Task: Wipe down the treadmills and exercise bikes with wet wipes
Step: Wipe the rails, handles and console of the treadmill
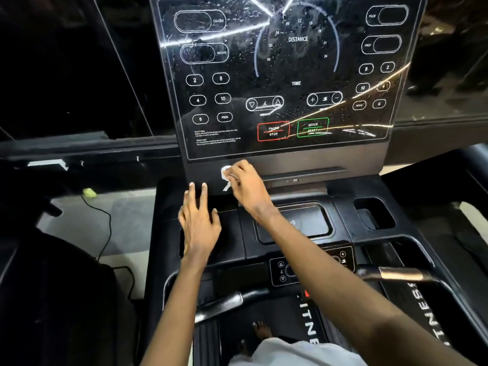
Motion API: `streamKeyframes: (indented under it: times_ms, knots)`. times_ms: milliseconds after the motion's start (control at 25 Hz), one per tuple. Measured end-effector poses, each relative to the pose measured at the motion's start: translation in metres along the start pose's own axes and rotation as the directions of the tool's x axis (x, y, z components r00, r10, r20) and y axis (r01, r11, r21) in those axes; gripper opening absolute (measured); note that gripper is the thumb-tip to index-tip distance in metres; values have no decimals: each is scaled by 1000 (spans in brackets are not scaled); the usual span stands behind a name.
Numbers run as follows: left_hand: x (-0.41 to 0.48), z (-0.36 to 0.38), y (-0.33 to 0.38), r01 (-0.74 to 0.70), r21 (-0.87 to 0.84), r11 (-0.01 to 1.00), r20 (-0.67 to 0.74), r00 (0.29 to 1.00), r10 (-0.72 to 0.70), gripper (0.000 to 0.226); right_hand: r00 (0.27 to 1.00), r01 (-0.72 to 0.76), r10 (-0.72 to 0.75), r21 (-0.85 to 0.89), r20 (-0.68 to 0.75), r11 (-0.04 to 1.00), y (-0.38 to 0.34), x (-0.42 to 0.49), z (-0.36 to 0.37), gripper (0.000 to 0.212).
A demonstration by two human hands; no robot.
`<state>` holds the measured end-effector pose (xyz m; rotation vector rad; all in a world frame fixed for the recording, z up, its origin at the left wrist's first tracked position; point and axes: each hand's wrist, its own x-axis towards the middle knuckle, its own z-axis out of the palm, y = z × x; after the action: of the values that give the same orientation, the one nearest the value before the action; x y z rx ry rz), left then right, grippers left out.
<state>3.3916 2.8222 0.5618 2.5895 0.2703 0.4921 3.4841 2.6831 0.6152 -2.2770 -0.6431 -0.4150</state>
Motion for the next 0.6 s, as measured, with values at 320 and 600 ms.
streamKeyframes:
  times_ms: [320, 600]
  knots:
    - [16, 25, 43, -314, -100, 944, 38, 947, 319, 51, 900, -350, 315, -69, -302, 934, 85, -39, -96, 20]
    - [37, 31, 45, -403, -111, 908, -43, 915, 401, 39, 385, -632, 656, 332, -649, 700, 132, -44, -133, 16]
